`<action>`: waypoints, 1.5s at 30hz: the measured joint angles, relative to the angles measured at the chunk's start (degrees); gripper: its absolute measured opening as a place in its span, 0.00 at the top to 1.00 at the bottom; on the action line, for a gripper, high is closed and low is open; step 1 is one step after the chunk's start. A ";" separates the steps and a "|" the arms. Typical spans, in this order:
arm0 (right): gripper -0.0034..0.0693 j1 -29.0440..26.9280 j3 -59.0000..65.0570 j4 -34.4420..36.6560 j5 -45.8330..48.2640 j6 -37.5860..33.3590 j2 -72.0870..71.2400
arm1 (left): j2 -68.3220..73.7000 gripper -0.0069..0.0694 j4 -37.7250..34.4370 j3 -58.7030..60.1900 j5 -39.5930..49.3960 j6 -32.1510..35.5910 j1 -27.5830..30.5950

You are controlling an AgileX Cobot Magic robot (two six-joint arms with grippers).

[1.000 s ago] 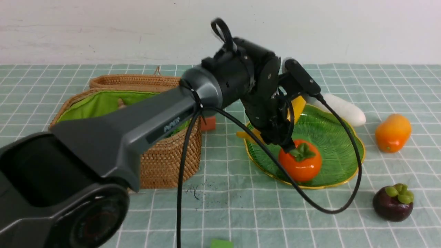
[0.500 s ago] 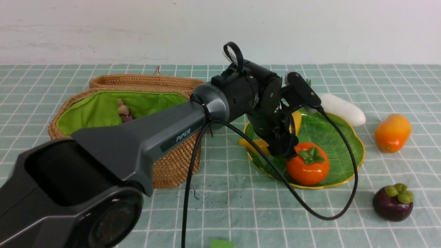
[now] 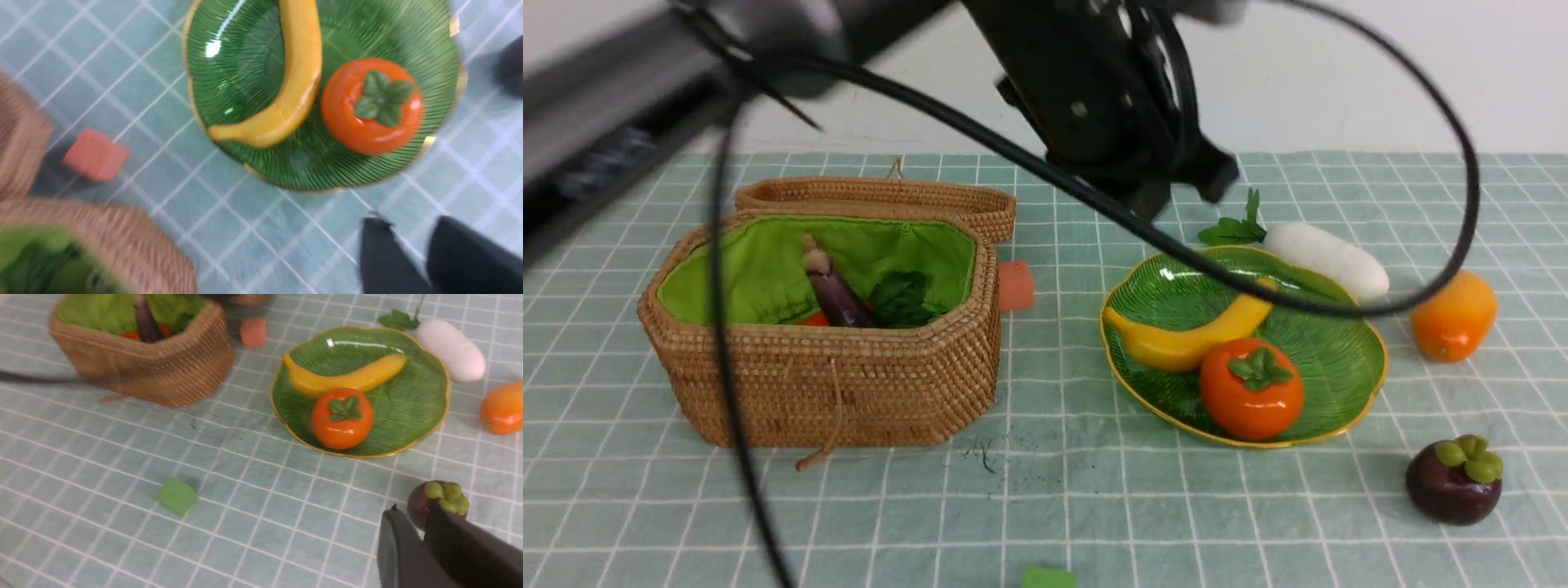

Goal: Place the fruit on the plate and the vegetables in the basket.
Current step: Use the right arm to grab a mangosteen and put it into the right plate

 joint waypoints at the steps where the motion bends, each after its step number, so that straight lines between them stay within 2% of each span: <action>1: 0.80 0.00 0.00 -0.90 -0.06 0.00 3.06 | -3.96 0.91 0.00 0.39 0.69 -1.76 0.00; 3: 0.80 0.00 0.00 -2.44 -0.36 0.00 7.92 | -10.21 0.93 -0.06 3.28 0.69 -5.27 0.00; 6: 0.80 -0.15 0.00 -4.17 -1.00 0.00 13.31 | -16.02 0.93 -0.34 8.60 0.69 -6.70 0.00; 7: 0.80 -1.41 0.00 -5.04 -2.16 0.00 17.97 | -23.00 0.93 -0.41 17.40 0.63 -7.10 0.00; 9: 0.80 -3.72 0.00 -5.04 -3.57 -0.11 21.13 | -28.04 0.93 -0.41 24.46 -0.30 -7.21 0.00; 11: 0.80 -10.21 0.06 -3.55 -6.16 -1.87 24.83 | -37.88 0.93 -0.49 37.91 -5.63 -7.32 0.00; 12: 0.81 -12.83 0.06 -2.62 -6.80 -3.04 25.51 | -41.49 0.93 -0.63 42.61 -8.02 -7.32 0.00; 13: 0.81 -12.83 0.06 -2.23 -6.99 -3.04 25.73 | -42.43 0.93 -0.73 43.77 -8.69 -7.32 0.00; 15: 0.86 -24.07 0.06 6.03 -8.76 -10.99 28.54 | -57.11 0.93 -2.13 61.03 -18.94 -6.57 0.00; 17: 0.88 -27.97 0.06 9.96 -8.97 -14.56 29.51 | -62.10 0.93 -2.82 66.37 -22.35 -6.32 0.00; 20: 0.95 -39.87 0.06 24.01 -8.97 -26.74 32.62 | -77.78 0.93 -4.62 80.59 -31.19 -6.06 0.00; 21: 0.95 -40.45 0.06 24.64 -8.97 -27.35 32.75 | -78.57 0.93 -4.61 81.19 -31.50 -6.06 0.00; 23: 0.95 -46.06 0.06 29.93 -8.97 -32.83 33.96 | -86.50 0.93 -4.72 86.60 -33.31 -5.05 0.00; 25: 0.94 -48.81 0.06 31.78 -8.97 -35.03 34.89 | -91.84 0.93 -5.35 89.06 -33.31 -3.49 0.00; 28: 0.87 -50.66 0.06 31.94 -8.97 -36.29 36.88 | -96.67 0.93 -6.57 90.39 -33.31 -1.76 0.00; 30: 0.80 -50.86 0.06 31.55 -8.92 -36.51 38.92 | -99.52 0.93 -7.74 90.89 -33.31 0.21 0.00; 31: 0.67 -50.86 0.06 31.29 -9.00 -36.64 41.05 | -100.96 0.93 -8.62 90.86 -33.17 1.00 0.00; 37: 0.14 -50.86 0.06 29.68 -11.92 -35.98 49.52 | -100.24 0.93 -11.02 90.91 -32.12 3.18 0.00; 38: 0.09 -50.86 0.06 29.62 -12.71 -35.63 51.04 | -99.96 0.93 -11.90 90.91 -32.18 4.14 0.00; 41: 0.03 -50.86 0.06 29.62 -15.12 -35.21 54.99 | -99.45 0.93 -13.55 90.91 -32.18 6.04 0.00; 45: 0.05 -50.86 -0.05 28.18 -18.49 -35.09 60.22 | -99.33 0.93 -15.18 90.91 -32.18 7.19 0.00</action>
